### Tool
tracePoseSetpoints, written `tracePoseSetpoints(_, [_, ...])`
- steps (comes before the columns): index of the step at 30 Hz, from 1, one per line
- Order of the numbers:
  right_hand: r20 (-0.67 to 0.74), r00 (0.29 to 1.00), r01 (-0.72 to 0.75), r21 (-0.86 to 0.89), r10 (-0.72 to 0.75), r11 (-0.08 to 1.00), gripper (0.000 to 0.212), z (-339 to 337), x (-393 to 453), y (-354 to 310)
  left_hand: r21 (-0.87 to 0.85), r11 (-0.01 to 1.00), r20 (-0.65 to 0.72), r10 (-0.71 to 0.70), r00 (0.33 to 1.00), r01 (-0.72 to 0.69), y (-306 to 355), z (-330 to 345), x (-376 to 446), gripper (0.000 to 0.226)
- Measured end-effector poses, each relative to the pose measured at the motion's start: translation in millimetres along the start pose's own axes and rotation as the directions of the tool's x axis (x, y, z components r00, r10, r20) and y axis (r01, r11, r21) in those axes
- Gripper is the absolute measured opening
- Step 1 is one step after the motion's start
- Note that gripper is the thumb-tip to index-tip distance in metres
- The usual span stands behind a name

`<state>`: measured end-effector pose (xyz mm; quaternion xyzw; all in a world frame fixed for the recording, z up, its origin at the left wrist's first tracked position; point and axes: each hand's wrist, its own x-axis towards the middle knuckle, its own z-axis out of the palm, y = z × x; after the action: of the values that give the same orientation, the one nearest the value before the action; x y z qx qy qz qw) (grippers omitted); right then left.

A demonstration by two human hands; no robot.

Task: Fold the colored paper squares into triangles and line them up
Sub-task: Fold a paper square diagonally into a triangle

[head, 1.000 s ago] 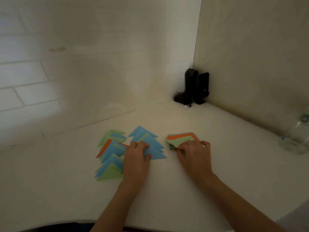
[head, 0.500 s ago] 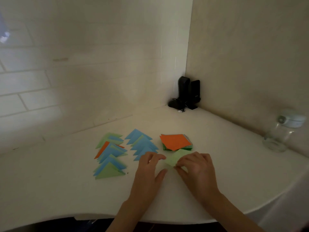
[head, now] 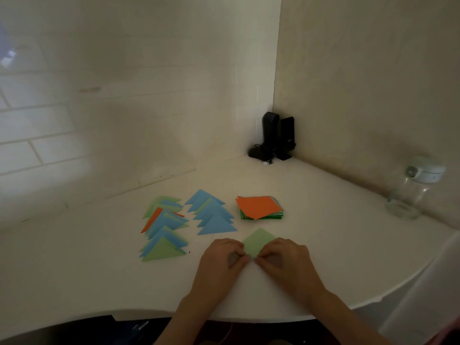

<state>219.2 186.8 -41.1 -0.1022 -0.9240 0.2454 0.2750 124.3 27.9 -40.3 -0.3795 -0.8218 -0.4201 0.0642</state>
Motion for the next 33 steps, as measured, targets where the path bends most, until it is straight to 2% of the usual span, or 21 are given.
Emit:
tracePoseSetpoints(2, [0.024,1.000,-0.013,0.025,0.012,1.000,0.024,0,3,0,-0.020,0.999,-0.020,-0.034,0.999,0.033,1,1,1,0.012])
tracePoseSetpoints(6, [0.056,0.998,0.008,-0.035,-0.007,0.999,0.034,2,8,-1,0.000,0.999,-0.062,-0.045,0.997,0.045,6,5,3,0.015])
tracePoseSetpoints(10, [0.050,0.998,-0.040,0.062,0.037,0.997,0.032,7,11,1,0.010,0.999,-0.091,-0.047,0.995,0.048,6,10,4,0.016])
tracePoseSetpoints(12, [0.099,0.991,-0.103,0.109,0.092,0.989,0.035,5,14,-1,-0.025,0.997,-0.094,-0.081,0.992,0.079,7,9,5,0.018])
tracePoseSetpoints(15, [0.239,0.953,-0.218,0.101,0.189,0.971,0.025,-1,23,-4,-0.072,0.988,-0.078,-0.144,0.986,0.139,9,6,8,0.023])
tracePoseSetpoints(18, [0.322,0.914,-0.283,0.064,0.249,0.957,0.027,-2,31,-4,-0.093,0.981,-0.056,-0.177,0.983,0.171,8,5,9,0.027])
tracePoseSetpoints(22, [0.396,0.881,-0.330,0.123,0.258,0.936,0.031,-4,37,2,-0.105,0.971,-0.015,-0.217,0.976,0.214,4,1,13,0.020])
tracePoseSetpoints(27, [0.441,0.869,-0.330,0.181,0.224,0.926,0.030,-5,39,8,-0.103,0.972,0.042,-0.206,0.978,0.210,0,-6,15,0.018])
tracePoseSetpoints(31, [0.472,0.861,-0.288,0.139,0.192,0.948,0.027,-10,35,7,-0.129,0.968,0.096,-0.206,0.974,0.218,-3,-11,16,0.017])
tracePoseSetpoints(33, [0.457,0.861,-0.284,0.068,0.223,0.956,0.016,-9,34,0,-0.134,0.966,0.121,-0.206,0.971,0.222,-4,-14,16,0.017])
